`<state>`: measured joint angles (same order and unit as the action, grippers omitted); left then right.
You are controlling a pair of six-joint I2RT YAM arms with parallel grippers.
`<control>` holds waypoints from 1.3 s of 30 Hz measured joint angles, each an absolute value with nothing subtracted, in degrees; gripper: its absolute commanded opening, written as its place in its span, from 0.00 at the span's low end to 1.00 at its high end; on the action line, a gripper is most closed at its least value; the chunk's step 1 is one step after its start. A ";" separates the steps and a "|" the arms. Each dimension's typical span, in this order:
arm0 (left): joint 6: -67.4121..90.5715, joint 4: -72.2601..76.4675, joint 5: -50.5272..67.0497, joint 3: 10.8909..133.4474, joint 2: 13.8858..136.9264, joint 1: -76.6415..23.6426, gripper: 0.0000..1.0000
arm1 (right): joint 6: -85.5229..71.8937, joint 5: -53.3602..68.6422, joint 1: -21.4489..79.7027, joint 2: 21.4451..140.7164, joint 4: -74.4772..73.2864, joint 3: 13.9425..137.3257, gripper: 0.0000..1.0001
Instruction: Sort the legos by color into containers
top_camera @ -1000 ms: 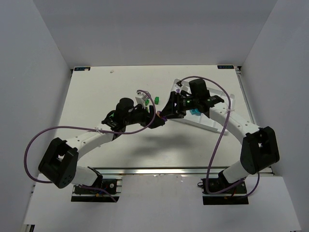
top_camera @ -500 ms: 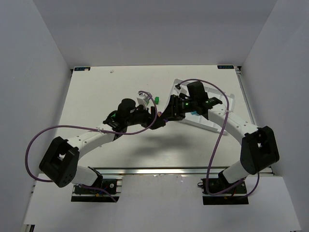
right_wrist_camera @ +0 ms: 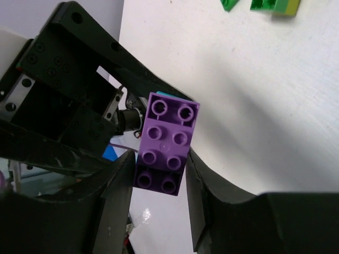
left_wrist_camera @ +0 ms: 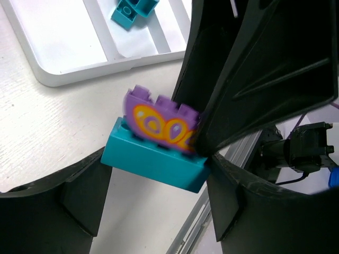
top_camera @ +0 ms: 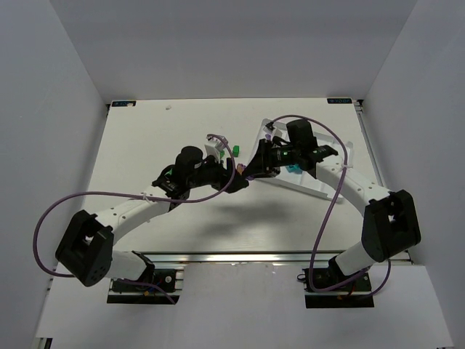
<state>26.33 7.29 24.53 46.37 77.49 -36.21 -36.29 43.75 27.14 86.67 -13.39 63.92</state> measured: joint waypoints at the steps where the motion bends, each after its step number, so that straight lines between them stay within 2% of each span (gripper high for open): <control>1: 26.28 6.96 24.47 46.37 77.10 -36.21 0.82 | -35.81 44.64 26.74 86.67 -12.99 63.94 0.00; 3: 26.68 6.42 24.80 46.37 75.94 -36.10 0.88 | -35.05 45.84 25.47 86.67 -12.36 63.94 0.00; 9: 28.18 7.09 26.50 45.25 71.79 -35.97 0.90 | -33.41 47.86 22.04 86.67 -11.44 63.92 0.00; 16: 29.52 8.16 27.05 41.91 68.82 -35.92 0.89 | -31.81 48.49 20.78 86.67 -11.40 63.83 0.00; 22: 30.83 8.67 26.33 40.73 68.90 -35.11 0.83 | -28.73 47.51 19.40 86.67 -12.03 63.99 0.00; 27: 33.01 9.23 25.17 40.75 70.28 -34.33 0.79 | -18.81 38.89 17.76 89.14 -15.99 68.60 0.00; 39: 46.09 11.62 23.16 39.05 75.48 -34.20 0.82 | 3.01 15.38 17.52 93.23 -18.22 73.08 0.00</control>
<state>46.09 11.62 23.16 39.05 75.48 -34.20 3.01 15.38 17.52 93.23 -18.22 73.08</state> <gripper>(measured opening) 0.822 0.427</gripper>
